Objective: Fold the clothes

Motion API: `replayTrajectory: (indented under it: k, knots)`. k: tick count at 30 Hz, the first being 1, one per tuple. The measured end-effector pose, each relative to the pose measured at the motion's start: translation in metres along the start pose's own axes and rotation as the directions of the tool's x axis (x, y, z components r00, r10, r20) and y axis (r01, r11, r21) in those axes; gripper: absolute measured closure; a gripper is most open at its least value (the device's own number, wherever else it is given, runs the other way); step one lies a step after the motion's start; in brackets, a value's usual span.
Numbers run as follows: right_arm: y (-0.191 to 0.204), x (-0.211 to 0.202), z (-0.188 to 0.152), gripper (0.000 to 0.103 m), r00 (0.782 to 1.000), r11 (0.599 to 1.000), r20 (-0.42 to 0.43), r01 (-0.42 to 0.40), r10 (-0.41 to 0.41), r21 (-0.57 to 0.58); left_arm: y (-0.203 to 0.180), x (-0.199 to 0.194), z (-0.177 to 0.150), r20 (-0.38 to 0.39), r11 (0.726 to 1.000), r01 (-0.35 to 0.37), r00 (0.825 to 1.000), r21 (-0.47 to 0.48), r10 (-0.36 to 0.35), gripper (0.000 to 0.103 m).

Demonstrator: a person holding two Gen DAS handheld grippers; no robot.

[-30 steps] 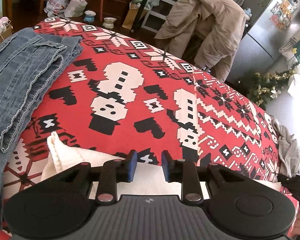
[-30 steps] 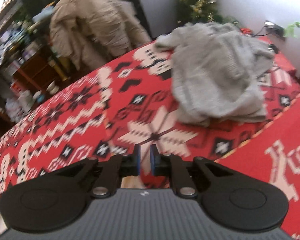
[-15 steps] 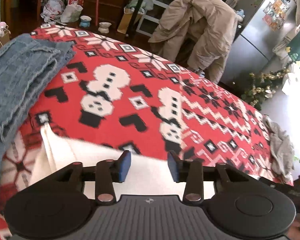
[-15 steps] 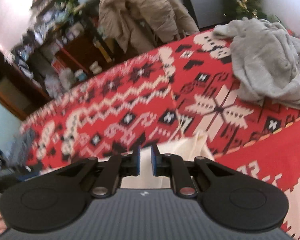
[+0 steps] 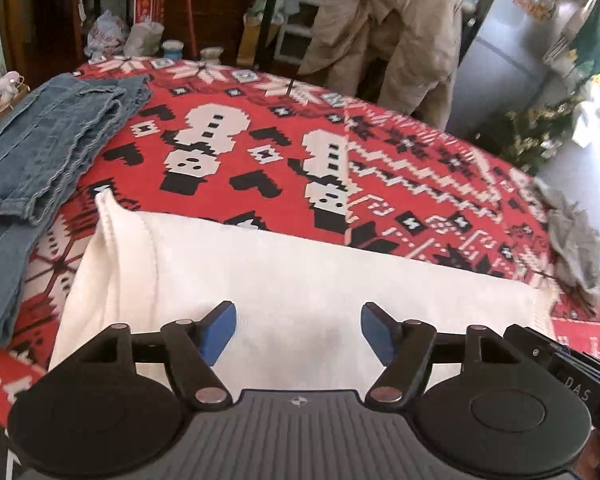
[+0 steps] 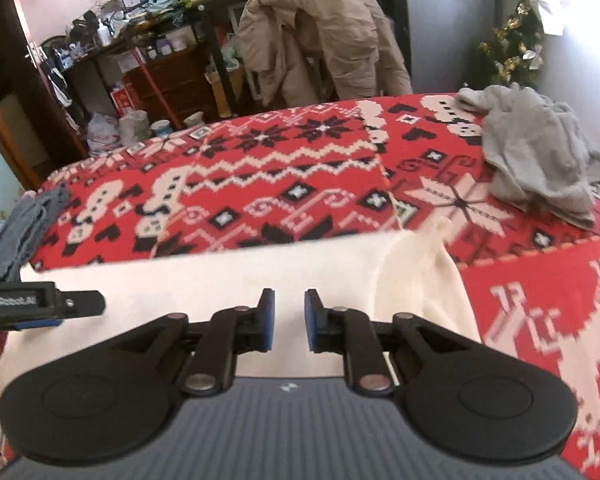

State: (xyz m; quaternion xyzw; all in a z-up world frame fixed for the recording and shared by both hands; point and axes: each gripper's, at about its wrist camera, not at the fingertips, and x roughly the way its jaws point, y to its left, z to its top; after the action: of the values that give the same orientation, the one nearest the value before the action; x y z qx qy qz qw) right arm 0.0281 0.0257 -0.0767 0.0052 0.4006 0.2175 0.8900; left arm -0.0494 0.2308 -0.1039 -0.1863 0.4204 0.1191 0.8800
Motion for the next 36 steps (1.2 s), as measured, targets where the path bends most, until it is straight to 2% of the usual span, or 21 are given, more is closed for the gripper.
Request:
replayTrajectory:
  k: [2,4,7,9,10,11,13,16,20,22,26,30,33,36]
  knots:
    - [0.003,-0.015,-0.007,0.081,1.0,0.999,0.027,0.006,-0.005,-0.033,0.003,-0.011,-0.008,0.023,1.0,0.016,1.0,0.013,-0.017,0.026]
    - [0.005,-0.03,-0.014,0.065,0.999,0.998,0.049,0.007,-0.004,-0.06,0.004,-0.023,-0.016,0.046,0.999,0.012,0.999,0.039,-0.014,0.025]
    - [0.008,-0.049,-0.026,0.06,0.998,0.996,0.066,0.019,-0.013,-0.087,0.004,-0.039,-0.03,0.06,0.997,-0.032,0.998,0.075,0.028,0.017]
    - [0.01,-0.06,-0.035,0.059,0.997,0.994,0.071,0.028,-0.02,-0.103,0.008,-0.048,-0.04,0.056,0.998,-0.024,0.998,0.053,0.021,0.013]
    - [0.012,-0.064,-0.041,0.055,0.997,0.994,0.071,0.033,-0.025,-0.107,0.011,-0.052,-0.045,0.055,0.999,-0.013,0.998,0.035,0.011,0.013]
    - [0.014,-0.069,-0.046,0.051,0.997,0.993,0.072,0.038,-0.03,-0.11,0.015,-0.056,-0.05,0.056,1.0,0.006,0.998,0.011,-0.007,0.013]
    - [0.019,-0.08,-0.059,0.024,0.995,0.99,0.093,0.055,-0.043,-0.133,0.021,-0.063,-0.061,0.063,0.999,0.033,0.998,-0.027,-0.032,0.013]
    - [0.029,-0.097,-0.078,0.012,0.988,0.98,0.146,0.082,-0.056,-0.18,0.023,-0.073,-0.074,0.095,0.999,0.005,0.995,-0.034,-0.002,0.013]
    - [0.036,-0.112,-0.102,0.001,0.979,0.974,0.184,0.122,-0.086,-0.191,0.018,-0.085,-0.089,0.173,0.998,-0.043,0.984,0.041,0.036,0.013]
    - [0.039,-0.118,-0.113,0.001,0.973,0.976,0.215,0.125,-0.085,-0.178,0.014,-0.089,-0.096,0.204,0.995,-0.048,0.979,0.082,0.031,0.013]
    - [0.053,-0.114,-0.127,0.001,0.962,0.931,0.249,0.188,-0.111,-0.312,0.008,-0.092,-0.105,0.226,0.988,-0.052,0.974,0.143,0.018,0.011]
    - [0.059,-0.108,-0.137,0.001,0.972,0.917,0.211,0.173,-0.101,-0.358,0.015,-0.093,-0.107,0.218,0.992,-0.004,0.976,0.123,-0.023,0.011]
    - [0.059,-0.103,-0.145,0.001,0.965,0.912,0.224,0.211,-0.137,-0.351,0.02,-0.097,-0.109,0.258,0.993,-0.018,0.966,0.115,-0.013,0.011]
    - [0.056,-0.105,-0.15,0.001,0.969,0.917,0.224,0.182,-0.106,-0.354,0.024,-0.101,-0.111,0.306,0.99,-0.06,0.952,0.129,0.018,0.011]
